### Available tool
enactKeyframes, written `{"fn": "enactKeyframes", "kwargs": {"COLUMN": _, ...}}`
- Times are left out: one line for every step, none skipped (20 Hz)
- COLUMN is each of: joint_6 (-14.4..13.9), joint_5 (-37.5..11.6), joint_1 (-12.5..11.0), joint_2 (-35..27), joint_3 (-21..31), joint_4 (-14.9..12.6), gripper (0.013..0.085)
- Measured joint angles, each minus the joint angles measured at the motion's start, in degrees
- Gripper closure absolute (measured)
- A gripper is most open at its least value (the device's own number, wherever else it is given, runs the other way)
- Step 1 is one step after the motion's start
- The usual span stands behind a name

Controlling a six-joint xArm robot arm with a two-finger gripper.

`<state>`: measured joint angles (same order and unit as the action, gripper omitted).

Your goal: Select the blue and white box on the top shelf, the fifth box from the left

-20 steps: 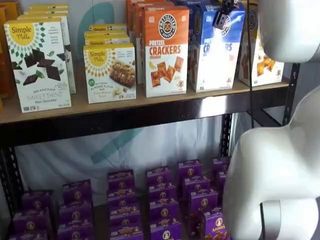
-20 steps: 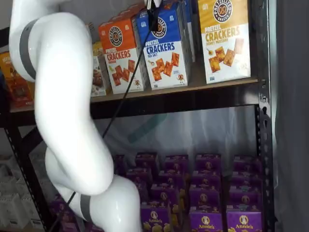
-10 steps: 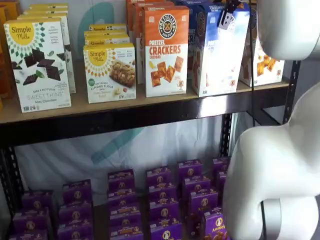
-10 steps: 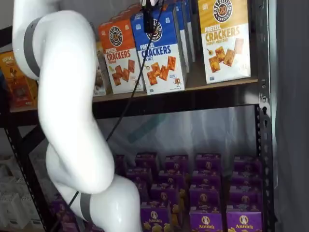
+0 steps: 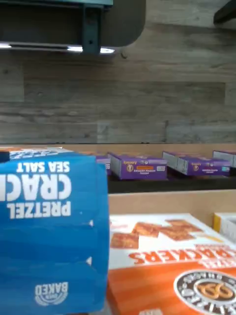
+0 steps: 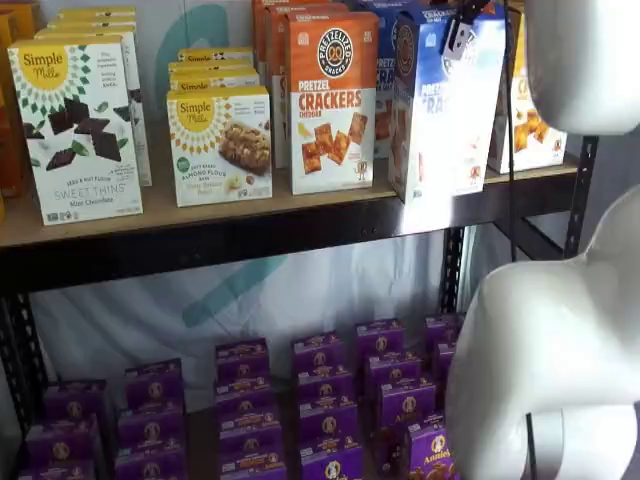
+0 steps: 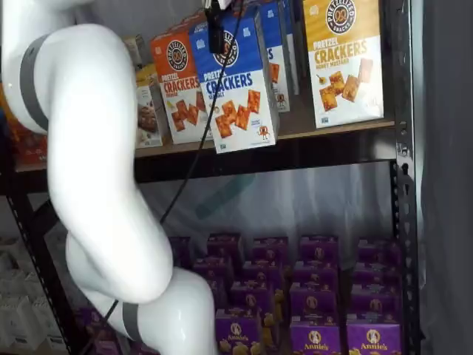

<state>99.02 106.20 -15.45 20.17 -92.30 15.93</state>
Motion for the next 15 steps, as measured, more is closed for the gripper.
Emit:
{"fn": "enactKeyframes", "kwargs": {"joint_6": 0.0, "joint_5": 0.1, "joint_1": 0.0, "joint_2": 0.6, "joint_3": 0.5, "joint_4": 0.0, "gripper": 0.041}}
{"fn": "enactKeyframes", "kwargs": {"joint_6": 0.0, "joint_5": 0.3, "joint_1": 0.0, "joint_2": 1.2, "joint_3": 1.1, "joint_4": 0.0, "gripper": 0.041}}
{"fn": "enactKeyframes", "kwargs": {"joint_6": 0.0, "joint_5": 0.5, "joint_1": -0.1, "joint_2": 1.7, "joint_3": 1.6, "joint_4": -0.1, "gripper": 0.041}}
{"fn": "enactKeyframes", "kwargs": {"joint_6": 0.1, "joint_5": 0.7, "joint_1": -0.2, "joint_2": 2.4, "joint_3": 2.3, "joint_4": -0.2, "gripper": 0.041}}
{"fn": "enactKeyframes", "kwargs": {"joint_6": 0.2, "joint_5": 0.9, "joint_1": -0.3, "joint_2": 3.0, "joint_3": 2.8, "joint_4": -0.2, "gripper": 0.041}}
{"fn": "enactKeyframes", "kwargs": {"joint_6": 0.4, "joint_5": 1.2, "joint_1": -0.4, "joint_2": 3.4, "joint_3": 3.2, "joint_4": -0.3, "gripper": 0.041}}
{"fn": "enactKeyframes", "kwargs": {"joint_6": 0.7, "joint_5": 1.7, "joint_1": -0.7, "joint_2": 3.8, "joint_3": 3.5, "joint_4": -0.3, "gripper": 0.041}}
{"fn": "enactKeyframes", "kwargs": {"joint_6": 1.0, "joint_5": 2.1, "joint_1": -1.0, "joint_2": 4.3, "joint_3": 4.0, "joint_4": -0.5, "gripper": 0.041}}
{"fn": "enactKeyframes", "kwargs": {"joint_6": 1.3, "joint_5": 2.3, "joint_1": -1.2, "joint_2": 4.7, "joint_3": 4.4, "joint_4": -0.6, "gripper": 0.041}}
{"fn": "enactKeyframes", "kwargs": {"joint_6": 1.6, "joint_5": 2.5, "joint_1": -1.4, "joint_2": 5.2, "joint_3": 4.9, "joint_4": -0.8, "gripper": 0.041}}
{"fn": "enactKeyframes", "kwargs": {"joint_6": 1.8, "joint_5": 2.7, "joint_1": -1.7, "joint_2": 5.6, "joint_3": 5.4, "joint_4": -0.9, "gripper": 0.041}}
{"fn": "enactKeyframes", "kwargs": {"joint_6": 2.1, "joint_5": 2.8, "joint_1": -1.9, "joint_2": 6.1, "joint_3": 5.9, "joint_4": -1.0, "gripper": 0.041}}
{"fn": "enactKeyframes", "kwargs": {"joint_6": 2.4, "joint_5": 2.9, "joint_1": -2.1, "joint_2": 6.6, "joint_3": 6.6, "joint_4": -1.1, "gripper": 0.041}}
{"fn": "enactKeyframes", "kwargs": {"joint_6": 2.6, "joint_5": 2.9, "joint_1": -2.3, "joint_2": 7.1, "joint_3": 7.2, "joint_4": -1.1, "gripper": 0.041}}
{"fn": "enactKeyframes", "kwargs": {"joint_6": 2.7, "joint_5": 2.8, "joint_1": -2.4, "joint_2": 7.5, "joint_3": 7.8, "joint_4": -1.1, "gripper": 0.041}}
